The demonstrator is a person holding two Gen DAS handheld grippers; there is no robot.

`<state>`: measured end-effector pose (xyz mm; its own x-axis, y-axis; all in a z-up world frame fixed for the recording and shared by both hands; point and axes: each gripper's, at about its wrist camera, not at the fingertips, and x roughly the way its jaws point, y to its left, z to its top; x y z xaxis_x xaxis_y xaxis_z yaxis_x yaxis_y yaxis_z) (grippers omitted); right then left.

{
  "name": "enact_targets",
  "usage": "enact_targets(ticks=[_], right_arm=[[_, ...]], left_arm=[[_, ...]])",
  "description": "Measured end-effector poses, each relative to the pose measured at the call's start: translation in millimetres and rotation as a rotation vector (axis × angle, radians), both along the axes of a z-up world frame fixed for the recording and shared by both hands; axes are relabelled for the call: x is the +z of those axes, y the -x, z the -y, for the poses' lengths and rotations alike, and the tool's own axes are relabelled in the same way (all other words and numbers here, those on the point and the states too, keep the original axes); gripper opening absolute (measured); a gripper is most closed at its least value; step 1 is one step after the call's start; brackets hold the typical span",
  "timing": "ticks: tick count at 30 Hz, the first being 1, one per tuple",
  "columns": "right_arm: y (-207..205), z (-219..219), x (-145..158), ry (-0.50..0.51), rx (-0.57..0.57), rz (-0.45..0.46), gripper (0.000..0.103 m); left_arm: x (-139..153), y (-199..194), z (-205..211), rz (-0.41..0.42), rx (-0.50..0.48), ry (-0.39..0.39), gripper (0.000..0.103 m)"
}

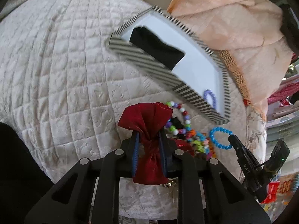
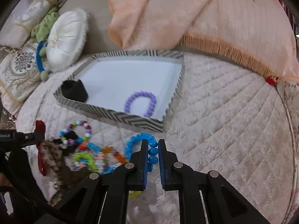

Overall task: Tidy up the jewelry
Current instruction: 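Grasp the red satin bow with the left tool while the right tool grasps the blue bead bracelet, then carry the red bow and blue bracelet into the tray and open both tools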

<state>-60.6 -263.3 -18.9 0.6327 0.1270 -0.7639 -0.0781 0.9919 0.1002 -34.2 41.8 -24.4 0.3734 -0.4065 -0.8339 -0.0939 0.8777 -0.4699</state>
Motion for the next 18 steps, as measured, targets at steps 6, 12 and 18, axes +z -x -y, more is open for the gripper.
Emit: enact_targets(ticks=[6, 12, 18], right_arm=[[12, -9, 33, 0.008, 0.02, 0.07, 0.01], [24, -15, 59, 0.006, 0.036, 0.125, 0.01], [32, -25, 76, 0.016, 0.058, 0.158, 0.01]], left_arm=[[28, 7, -4, 0.069, -0.011, 0.0, 0.018], [55, 13, 0, 0.168, -0.026, -0.065, 0.018], [75, 18, 9, 0.257, -0.053, -0.145, 0.018]])
